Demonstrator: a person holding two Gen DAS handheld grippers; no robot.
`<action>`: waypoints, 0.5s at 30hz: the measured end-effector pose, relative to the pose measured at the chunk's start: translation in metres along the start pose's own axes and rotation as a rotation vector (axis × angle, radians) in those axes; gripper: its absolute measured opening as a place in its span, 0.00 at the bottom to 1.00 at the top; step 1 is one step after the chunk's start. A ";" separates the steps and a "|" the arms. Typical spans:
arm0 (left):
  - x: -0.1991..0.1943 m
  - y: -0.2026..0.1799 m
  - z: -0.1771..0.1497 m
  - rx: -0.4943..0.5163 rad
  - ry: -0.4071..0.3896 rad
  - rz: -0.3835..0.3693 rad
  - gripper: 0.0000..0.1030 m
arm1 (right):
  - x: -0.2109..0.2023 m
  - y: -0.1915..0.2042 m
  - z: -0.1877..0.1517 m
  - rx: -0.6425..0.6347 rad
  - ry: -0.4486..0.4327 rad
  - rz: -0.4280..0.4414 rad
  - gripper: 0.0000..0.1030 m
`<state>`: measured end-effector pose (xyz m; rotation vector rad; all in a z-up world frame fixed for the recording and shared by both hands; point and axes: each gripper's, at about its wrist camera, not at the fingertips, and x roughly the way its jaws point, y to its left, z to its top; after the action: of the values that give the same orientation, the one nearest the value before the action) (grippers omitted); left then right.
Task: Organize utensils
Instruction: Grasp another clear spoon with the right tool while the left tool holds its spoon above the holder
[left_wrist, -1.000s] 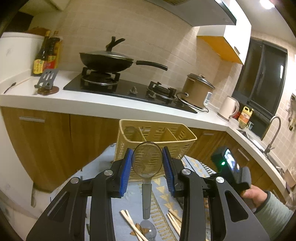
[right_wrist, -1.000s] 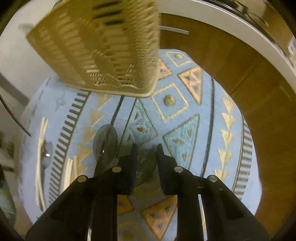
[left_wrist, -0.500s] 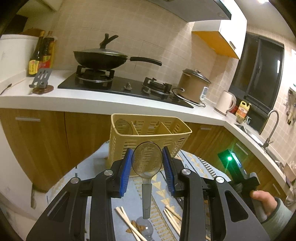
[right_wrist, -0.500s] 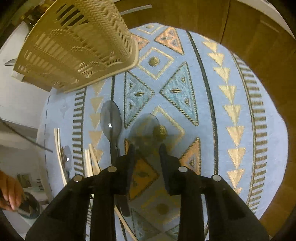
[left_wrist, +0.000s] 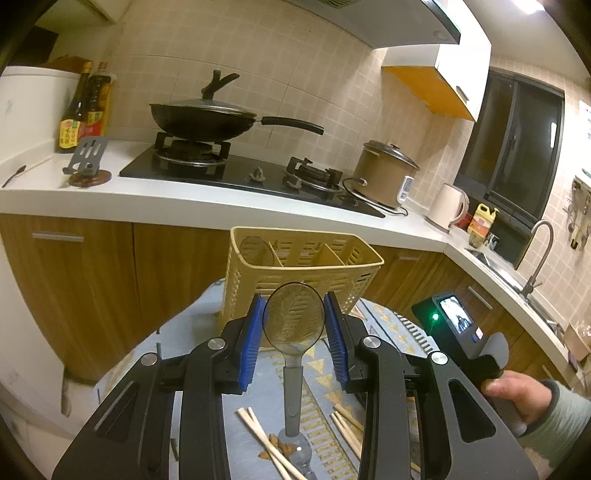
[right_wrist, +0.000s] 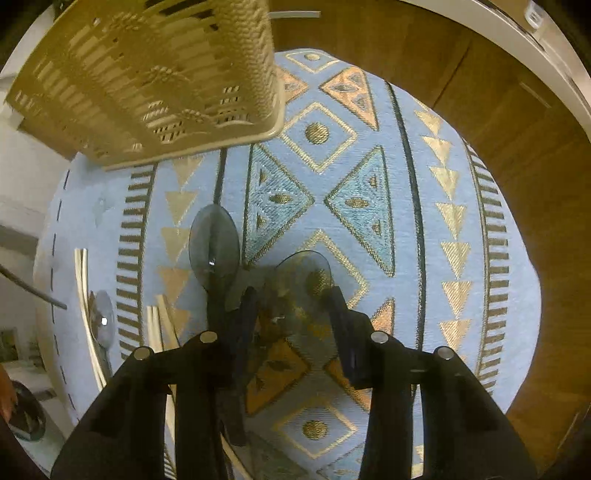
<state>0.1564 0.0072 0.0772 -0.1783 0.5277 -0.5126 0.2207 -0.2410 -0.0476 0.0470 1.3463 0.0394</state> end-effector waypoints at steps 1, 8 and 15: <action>0.001 0.000 0.000 -0.003 0.001 -0.001 0.30 | 0.000 0.002 0.001 0.003 0.002 -0.013 0.35; 0.007 -0.007 0.004 0.012 0.011 0.006 0.30 | -0.001 0.027 0.003 -0.063 -0.063 -0.018 0.28; -0.001 -0.018 0.023 0.032 -0.024 0.005 0.30 | -0.068 0.011 -0.035 -0.103 -0.310 0.107 0.28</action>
<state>0.1597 -0.0069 0.1025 -0.1529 0.4959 -0.5136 0.1714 -0.2339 0.0117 0.0363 1.0294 0.1850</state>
